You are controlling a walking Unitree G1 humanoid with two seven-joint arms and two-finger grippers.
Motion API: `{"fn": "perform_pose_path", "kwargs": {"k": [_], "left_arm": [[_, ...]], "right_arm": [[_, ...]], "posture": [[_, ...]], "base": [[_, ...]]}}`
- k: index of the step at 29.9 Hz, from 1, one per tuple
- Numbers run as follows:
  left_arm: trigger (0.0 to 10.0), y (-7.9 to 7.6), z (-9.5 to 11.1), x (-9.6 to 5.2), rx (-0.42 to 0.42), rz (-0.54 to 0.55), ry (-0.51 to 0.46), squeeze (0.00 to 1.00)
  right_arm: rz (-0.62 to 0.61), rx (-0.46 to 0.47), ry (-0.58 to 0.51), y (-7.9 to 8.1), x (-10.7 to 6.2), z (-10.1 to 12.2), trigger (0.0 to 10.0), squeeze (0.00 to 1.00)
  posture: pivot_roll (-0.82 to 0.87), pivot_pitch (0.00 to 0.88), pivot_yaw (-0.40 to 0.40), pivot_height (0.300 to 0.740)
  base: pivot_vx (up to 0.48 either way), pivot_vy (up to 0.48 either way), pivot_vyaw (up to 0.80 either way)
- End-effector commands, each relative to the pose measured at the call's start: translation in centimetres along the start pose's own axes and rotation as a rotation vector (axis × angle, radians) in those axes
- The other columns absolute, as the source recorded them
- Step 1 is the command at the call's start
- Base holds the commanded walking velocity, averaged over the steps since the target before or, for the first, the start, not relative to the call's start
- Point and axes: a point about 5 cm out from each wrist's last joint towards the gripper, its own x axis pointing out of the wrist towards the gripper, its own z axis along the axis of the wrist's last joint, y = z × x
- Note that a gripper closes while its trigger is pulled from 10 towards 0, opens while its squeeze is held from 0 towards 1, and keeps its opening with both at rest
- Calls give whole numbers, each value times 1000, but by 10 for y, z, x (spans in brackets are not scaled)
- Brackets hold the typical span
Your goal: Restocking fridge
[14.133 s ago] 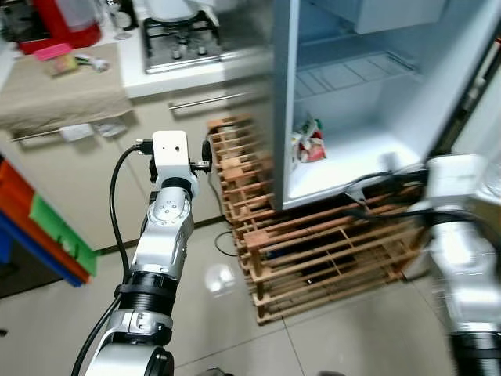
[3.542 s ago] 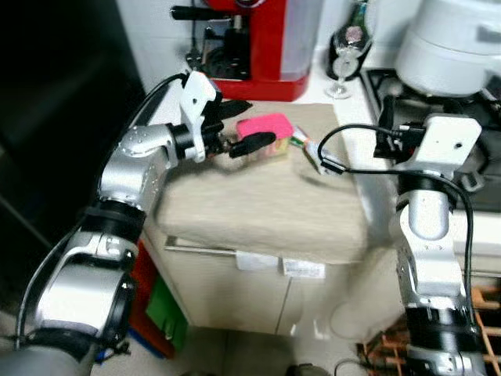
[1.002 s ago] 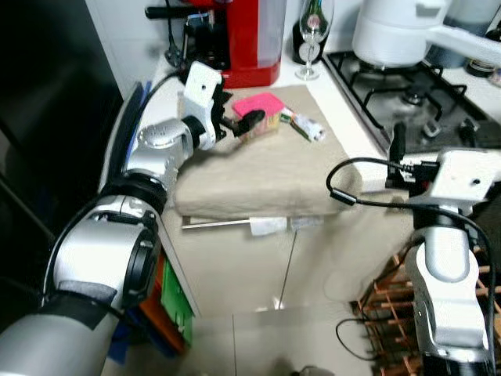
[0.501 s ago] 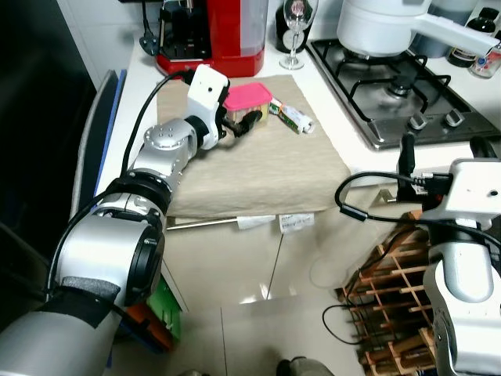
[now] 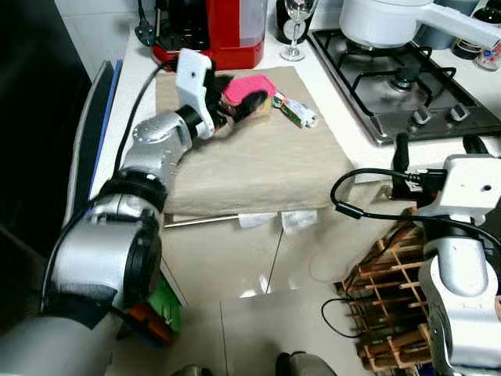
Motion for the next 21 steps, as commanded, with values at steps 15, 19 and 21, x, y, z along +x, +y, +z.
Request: {"fn": "perform_pose_path", "kwargs": {"k": [15,19,21], "left_arm": [[10000,-22,12,-22,51,249,-93,0],[10000,-26,10,-20,2,268,-78,0],[10000,-34,6,-15,-11,213,-60,0]], "right_arm": [[10,90,-115,24,39,6,10000,200],[21,106,-140,26,42,8,10000,204],[19,107,-149,26,45,9,10000,204]], "posture": [[-103,0,40,740],[-111,0,42,740],[-113,0,41,740]], "base": [[223,67,0],[442,0,0],[480,0,0]]}}
